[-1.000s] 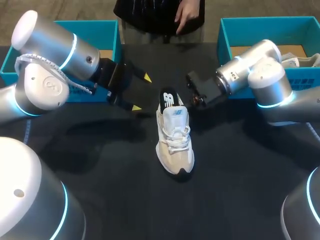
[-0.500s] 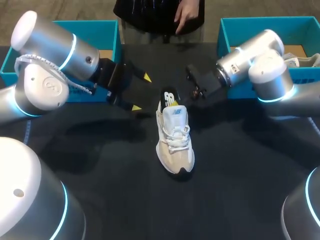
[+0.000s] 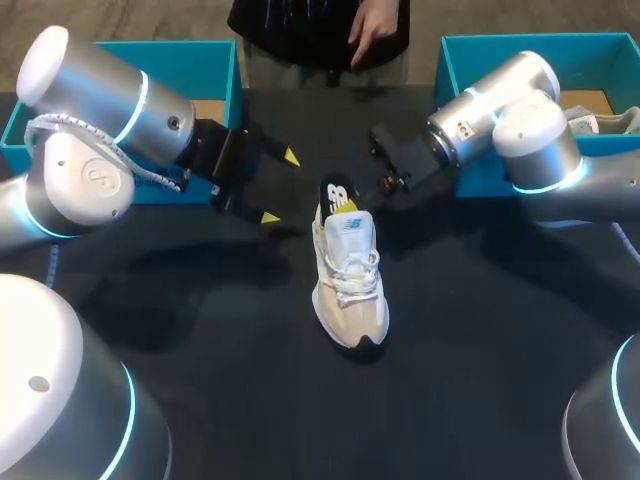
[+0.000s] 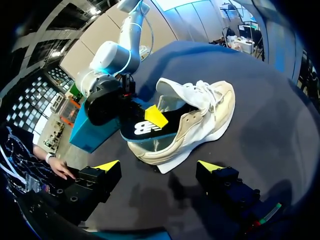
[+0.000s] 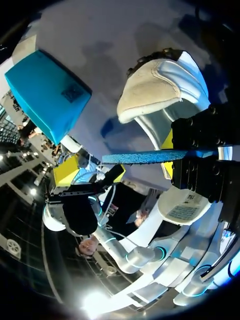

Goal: Take the shoe out of the shoebox, open the shoe tongue, remove and reinsert the insole, then place the shoe into the shoebox

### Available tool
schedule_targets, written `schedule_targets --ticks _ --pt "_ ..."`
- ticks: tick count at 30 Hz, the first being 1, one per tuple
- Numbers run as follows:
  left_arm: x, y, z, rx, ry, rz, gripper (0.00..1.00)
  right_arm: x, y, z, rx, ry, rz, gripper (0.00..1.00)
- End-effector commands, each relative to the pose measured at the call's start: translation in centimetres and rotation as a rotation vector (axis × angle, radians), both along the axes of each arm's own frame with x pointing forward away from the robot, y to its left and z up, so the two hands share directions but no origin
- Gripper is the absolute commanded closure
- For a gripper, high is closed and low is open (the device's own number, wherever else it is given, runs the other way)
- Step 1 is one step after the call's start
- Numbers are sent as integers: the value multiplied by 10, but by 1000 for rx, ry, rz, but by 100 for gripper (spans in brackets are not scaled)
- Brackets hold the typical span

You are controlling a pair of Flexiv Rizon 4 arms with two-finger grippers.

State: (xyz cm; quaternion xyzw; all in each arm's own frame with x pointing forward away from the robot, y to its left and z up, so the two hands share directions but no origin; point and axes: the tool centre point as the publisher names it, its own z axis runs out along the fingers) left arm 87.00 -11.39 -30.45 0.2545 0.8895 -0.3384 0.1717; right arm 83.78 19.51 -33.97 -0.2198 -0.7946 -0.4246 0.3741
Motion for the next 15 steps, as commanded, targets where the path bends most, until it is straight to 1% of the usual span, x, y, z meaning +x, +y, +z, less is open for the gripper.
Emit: schedule_targets --ticks 1,6,12,13,15 --pt "-3 -1 0 2 -2 2 0 -7 0 -5 2 16 -7 100" --pt "-3 -2 -1 3 0 1 0 -19 0 -10 1 38 -15 100" --pt "-4 -3 -1 3 1 -1 0 -18 2 -9 -2 42 -11 100" --pt "-4 -3 -1 3 2 -1 0 -17 2 -8 -3 36 -7 97" --pt "-4 -4 -1 3 1 -3 0 -14 2 -6 -6 29 -1 81"
